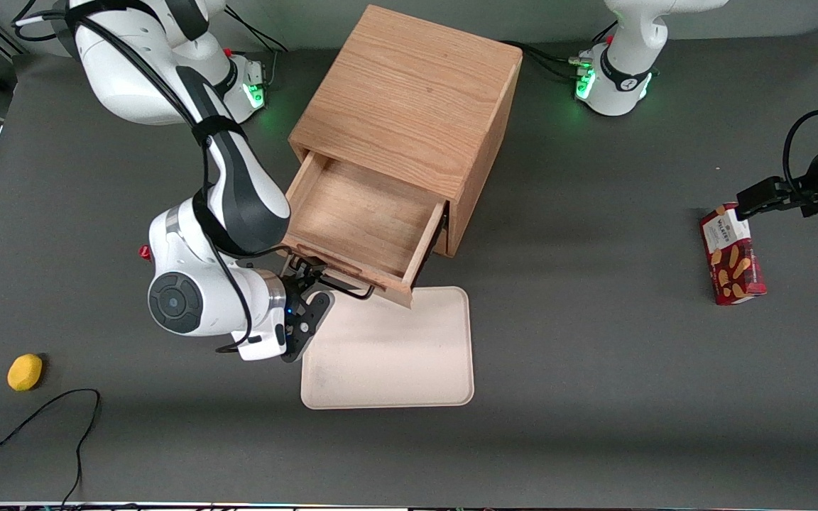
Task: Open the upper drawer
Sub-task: 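Pull the upper drawer outward by its handle with the right gripper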
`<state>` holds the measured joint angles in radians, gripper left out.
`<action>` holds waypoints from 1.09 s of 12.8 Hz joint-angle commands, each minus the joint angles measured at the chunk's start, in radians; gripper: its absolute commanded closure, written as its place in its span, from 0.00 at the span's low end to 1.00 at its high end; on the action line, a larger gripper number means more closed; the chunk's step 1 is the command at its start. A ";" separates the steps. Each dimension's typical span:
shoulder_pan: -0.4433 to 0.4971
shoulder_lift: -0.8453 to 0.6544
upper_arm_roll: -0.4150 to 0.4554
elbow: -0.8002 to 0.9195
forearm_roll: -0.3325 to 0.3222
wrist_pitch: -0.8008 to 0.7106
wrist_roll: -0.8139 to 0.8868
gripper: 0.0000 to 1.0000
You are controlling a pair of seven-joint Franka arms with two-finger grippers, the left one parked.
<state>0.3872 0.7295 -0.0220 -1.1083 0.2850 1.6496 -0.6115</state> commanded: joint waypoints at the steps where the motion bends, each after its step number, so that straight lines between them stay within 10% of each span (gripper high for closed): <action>1: -0.017 0.039 0.002 0.067 -0.015 -0.007 -0.022 0.00; 14: -0.034 0.065 0.005 0.113 -0.015 0.073 -0.037 0.00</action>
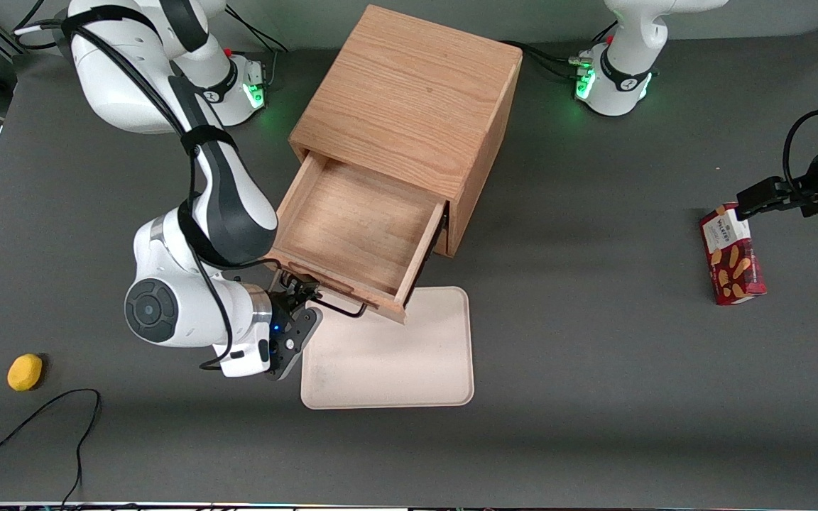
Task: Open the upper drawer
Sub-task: 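Pull the drawer handle further out with the right gripper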
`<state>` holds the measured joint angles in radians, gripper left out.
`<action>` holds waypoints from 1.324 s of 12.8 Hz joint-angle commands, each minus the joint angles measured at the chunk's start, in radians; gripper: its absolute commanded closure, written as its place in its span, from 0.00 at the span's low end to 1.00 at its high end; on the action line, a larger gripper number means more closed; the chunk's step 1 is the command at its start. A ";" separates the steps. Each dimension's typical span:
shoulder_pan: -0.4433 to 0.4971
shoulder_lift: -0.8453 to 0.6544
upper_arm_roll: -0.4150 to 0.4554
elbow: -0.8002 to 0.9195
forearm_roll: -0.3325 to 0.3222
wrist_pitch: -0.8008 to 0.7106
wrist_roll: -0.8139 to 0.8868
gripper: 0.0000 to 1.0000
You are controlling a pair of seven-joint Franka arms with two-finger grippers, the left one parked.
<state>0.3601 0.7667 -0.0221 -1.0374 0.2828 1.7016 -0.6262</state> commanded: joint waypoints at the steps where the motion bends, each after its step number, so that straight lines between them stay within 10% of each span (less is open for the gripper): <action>1: -0.007 0.029 0.005 0.043 -0.013 0.027 -0.023 0.00; 17: -0.055 0.054 0.010 0.056 -0.011 0.124 -0.056 0.00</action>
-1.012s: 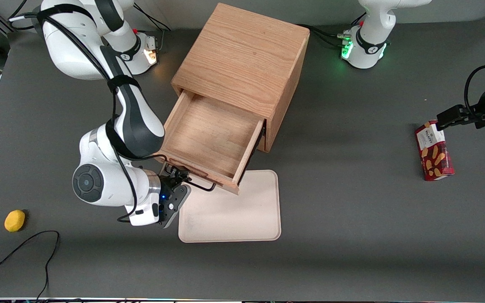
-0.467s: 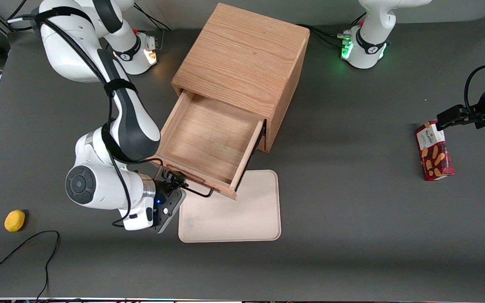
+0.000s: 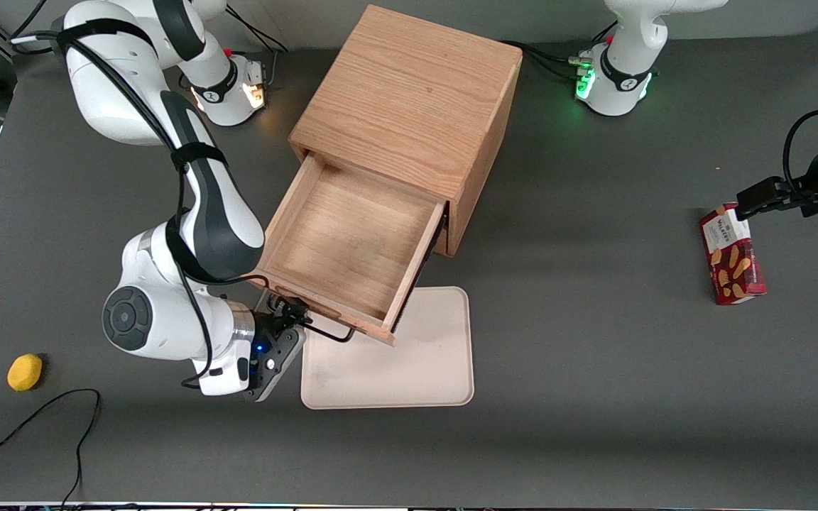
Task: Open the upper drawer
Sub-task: 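Pull the drawer handle further out with the right gripper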
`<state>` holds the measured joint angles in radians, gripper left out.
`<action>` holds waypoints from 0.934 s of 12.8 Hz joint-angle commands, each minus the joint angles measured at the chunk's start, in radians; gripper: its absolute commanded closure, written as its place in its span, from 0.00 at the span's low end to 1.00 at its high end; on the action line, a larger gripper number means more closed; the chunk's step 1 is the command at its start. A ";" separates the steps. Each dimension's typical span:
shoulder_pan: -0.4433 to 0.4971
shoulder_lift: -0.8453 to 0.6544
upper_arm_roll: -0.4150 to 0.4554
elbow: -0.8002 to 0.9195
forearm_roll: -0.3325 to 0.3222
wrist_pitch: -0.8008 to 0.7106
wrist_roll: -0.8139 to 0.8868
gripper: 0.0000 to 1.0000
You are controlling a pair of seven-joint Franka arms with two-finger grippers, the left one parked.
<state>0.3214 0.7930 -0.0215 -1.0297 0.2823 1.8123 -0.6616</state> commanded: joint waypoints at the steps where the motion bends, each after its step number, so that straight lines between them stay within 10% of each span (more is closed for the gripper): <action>1: -0.016 0.031 0.009 0.056 -0.011 0.013 -0.021 0.00; 12: -0.042 0.042 0.008 0.077 -0.011 0.021 -0.018 0.00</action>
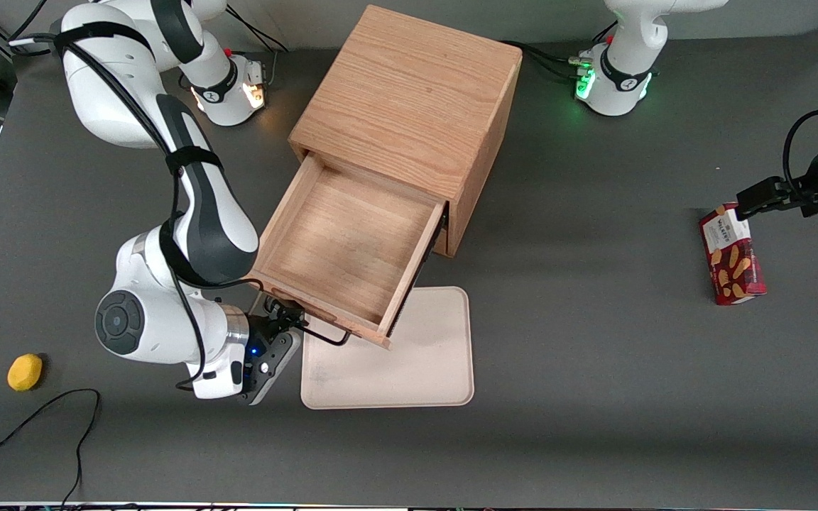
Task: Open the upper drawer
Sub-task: 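Pull the drawer handle further out with the right gripper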
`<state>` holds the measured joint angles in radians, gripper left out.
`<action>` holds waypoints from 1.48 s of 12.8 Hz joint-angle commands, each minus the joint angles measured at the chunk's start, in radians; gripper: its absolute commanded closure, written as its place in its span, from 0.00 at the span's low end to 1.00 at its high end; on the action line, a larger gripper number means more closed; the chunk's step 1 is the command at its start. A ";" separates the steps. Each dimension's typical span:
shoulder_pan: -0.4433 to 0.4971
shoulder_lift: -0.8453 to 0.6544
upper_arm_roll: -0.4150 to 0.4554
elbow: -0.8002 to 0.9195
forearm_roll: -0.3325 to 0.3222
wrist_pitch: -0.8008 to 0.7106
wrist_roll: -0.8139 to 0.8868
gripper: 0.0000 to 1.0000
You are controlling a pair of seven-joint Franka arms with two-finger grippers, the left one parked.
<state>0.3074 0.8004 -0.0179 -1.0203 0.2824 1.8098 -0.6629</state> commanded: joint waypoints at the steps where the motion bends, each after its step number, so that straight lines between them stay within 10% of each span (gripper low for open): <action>1: -0.027 0.031 0.004 0.068 -0.011 0.017 -0.015 0.00; 19: -0.016 0.020 0.027 0.101 -0.011 -0.164 -0.004 0.00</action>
<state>0.3040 0.8034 -0.0002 -0.9565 0.2822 1.6684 -0.6629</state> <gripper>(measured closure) 0.000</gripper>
